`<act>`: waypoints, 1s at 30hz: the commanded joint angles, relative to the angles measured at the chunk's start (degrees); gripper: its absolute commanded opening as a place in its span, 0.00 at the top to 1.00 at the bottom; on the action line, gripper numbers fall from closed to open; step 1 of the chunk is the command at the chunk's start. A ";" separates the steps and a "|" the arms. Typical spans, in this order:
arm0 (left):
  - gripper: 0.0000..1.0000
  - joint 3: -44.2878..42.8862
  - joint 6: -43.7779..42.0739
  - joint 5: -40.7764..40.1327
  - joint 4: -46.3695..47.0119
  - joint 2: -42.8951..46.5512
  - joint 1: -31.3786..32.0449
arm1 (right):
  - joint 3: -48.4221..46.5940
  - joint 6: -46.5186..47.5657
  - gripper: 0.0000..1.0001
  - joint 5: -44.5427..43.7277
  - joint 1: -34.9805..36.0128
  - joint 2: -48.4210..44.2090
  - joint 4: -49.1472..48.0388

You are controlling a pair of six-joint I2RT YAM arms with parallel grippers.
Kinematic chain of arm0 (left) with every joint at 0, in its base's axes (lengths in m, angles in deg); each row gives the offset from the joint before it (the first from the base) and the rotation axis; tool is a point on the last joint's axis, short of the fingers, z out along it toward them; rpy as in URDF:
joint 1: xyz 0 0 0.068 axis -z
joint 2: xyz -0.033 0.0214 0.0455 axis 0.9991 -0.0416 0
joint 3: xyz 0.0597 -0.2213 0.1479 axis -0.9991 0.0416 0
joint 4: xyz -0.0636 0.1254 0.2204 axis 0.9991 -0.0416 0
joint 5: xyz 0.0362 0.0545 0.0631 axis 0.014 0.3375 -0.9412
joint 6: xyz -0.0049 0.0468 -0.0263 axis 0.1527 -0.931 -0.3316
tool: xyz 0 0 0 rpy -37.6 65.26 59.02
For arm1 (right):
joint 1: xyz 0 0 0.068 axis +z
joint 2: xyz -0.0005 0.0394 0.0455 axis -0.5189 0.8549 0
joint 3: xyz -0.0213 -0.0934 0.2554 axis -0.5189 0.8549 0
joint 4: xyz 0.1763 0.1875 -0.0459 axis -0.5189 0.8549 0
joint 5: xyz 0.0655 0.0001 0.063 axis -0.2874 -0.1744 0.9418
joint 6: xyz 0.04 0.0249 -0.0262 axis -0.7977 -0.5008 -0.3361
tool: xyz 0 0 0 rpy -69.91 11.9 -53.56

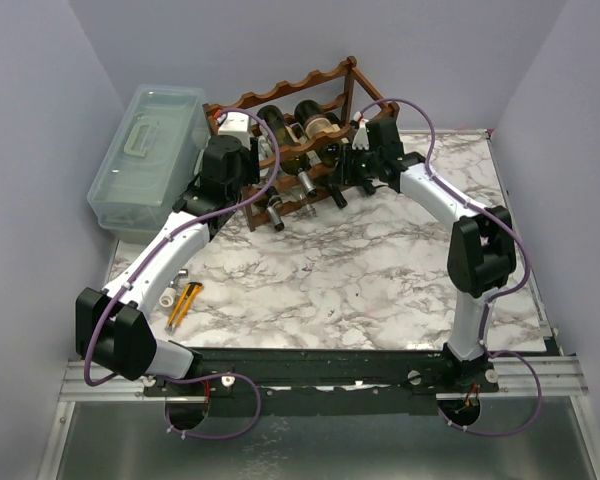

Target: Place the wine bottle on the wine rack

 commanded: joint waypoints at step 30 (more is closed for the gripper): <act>0.81 1.37 -1.88 4.38 -3.96 -1.20 0.36 | -4.94 5.66 0.99 3.54 1.02 3.34 -9.07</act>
